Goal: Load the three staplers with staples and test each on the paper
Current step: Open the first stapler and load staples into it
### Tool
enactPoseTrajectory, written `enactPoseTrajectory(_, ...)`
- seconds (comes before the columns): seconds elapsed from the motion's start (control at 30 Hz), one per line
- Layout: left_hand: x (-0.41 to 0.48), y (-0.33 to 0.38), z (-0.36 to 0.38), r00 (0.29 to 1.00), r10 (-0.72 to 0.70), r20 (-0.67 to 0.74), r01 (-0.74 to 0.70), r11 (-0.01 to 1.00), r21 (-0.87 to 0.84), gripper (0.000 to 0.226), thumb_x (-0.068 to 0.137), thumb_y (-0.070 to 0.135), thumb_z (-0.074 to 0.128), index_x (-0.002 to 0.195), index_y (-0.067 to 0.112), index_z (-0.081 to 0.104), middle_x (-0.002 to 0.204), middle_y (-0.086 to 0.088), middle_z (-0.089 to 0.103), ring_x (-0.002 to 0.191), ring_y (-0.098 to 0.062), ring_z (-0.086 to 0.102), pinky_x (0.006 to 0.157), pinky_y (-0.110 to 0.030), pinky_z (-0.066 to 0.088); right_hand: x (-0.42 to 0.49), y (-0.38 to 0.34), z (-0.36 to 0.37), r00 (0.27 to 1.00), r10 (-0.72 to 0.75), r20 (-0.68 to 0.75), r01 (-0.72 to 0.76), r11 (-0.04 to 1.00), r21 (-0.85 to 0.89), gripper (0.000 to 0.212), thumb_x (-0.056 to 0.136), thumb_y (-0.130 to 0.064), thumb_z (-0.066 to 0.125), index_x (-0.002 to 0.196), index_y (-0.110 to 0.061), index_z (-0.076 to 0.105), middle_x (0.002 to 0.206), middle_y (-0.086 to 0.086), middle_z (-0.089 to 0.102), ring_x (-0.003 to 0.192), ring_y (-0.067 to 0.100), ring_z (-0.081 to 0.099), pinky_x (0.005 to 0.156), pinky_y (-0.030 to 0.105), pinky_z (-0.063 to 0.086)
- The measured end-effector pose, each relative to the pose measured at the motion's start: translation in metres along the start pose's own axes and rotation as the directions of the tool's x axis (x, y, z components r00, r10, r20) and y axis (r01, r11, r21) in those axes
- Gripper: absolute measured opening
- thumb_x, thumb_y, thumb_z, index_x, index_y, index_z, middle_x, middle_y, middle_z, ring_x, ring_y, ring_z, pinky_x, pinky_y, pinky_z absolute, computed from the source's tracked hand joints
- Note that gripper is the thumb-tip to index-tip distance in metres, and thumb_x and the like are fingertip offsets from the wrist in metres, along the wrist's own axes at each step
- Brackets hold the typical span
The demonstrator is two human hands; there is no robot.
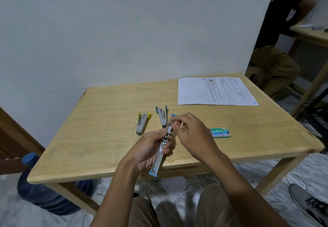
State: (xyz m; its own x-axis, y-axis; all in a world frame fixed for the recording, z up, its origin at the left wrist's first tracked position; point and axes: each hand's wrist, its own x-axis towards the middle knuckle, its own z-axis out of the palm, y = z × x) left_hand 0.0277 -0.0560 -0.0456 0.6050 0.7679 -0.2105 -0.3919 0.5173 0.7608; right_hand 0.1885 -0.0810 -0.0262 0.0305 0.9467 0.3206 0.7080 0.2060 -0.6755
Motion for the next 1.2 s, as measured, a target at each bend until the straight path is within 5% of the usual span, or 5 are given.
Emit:
enactPoseTrajectory(0.27,0.002,-0.001,-0.006,0.997,-0.02,0.08,0.021,1.0,-0.014,0.024,0.1,0.008,0.041,0.119,-0.004,0.051,0.075,-0.014,0.046,0.061,-0.019,0.042,0.054,-0.026,0.035,-0.014,0.012,-0.014,0.944,-0.258,0.204,0.311,0.902,-0.3,0.036,0.097,-0.048,0.039,0.119,-0.036,0.066,0.126,-0.01,0.05,0.114,0.008,0.045,0.083,0.028,0.033)
enactPoseTrajectory(0.8,0.001,-0.001,-0.006,0.999,-0.012,0.034,0.01,0.999,0.039,0.022,0.1,0.01,0.041,0.108,-0.004,0.057,0.07,-0.013,0.048,0.058,-0.018,0.042,0.055,-0.027,0.033,0.009,0.014,-0.024,0.918,-0.331,0.221,0.397,0.725,-0.562,0.041,0.098,-0.05,0.036,0.127,-0.031,0.057,0.141,0.002,0.048,0.129,0.021,0.045,0.094,0.042,0.042)
enactPoseTrajectory(0.97,0.0,-0.001,-0.004,1.0,-0.015,0.016,0.014,1.0,0.02,0.019,0.1,0.011,0.042,0.1,-0.003,0.056,0.069,-0.013,0.048,0.056,-0.017,0.042,0.051,-0.024,0.035,0.01,0.018,-0.026,0.956,-0.244,0.164,0.293,0.81,-0.508,0.042,0.1,-0.052,0.032,0.133,-0.035,0.052,0.143,-0.006,0.04,0.131,0.014,0.038,0.1,0.04,0.04)
enactPoseTrajectory(1.1,0.002,-0.002,-0.007,1.0,-0.011,0.018,0.012,1.0,-0.015,0.026,0.101,0.011,0.042,0.113,-0.005,0.059,0.07,-0.012,0.047,0.057,-0.016,0.043,0.051,-0.024,0.035,-0.003,0.014,-0.02,0.96,-0.271,0.067,0.279,0.942,-0.188,0.036,0.096,-0.051,0.045,0.122,-0.031,0.06,0.12,-0.014,0.053,0.104,0.001,0.052,0.085,0.03,0.051)
enactPoseTrajectory(1.2,0.004,-0.003,-0.01,1.0,-0.012,0.027,0.012,1.0,-0.029,0.035,0.101,0.009,0.04,0.128,-0.01,0.051,0.07,-0.012,0.047,0.058,-0.015,0.044,0.05,-0.023,0.037,-0.015,0.015,-0.01,0.936,-0.352,0.004,0.351,0.936,0.017,0.024,0.091,-0.042,0.062,0.108,-0.025,0.066,0.103,-0.014,0.063,0.089,0.0,0.06,0.074,0.029,0.055)
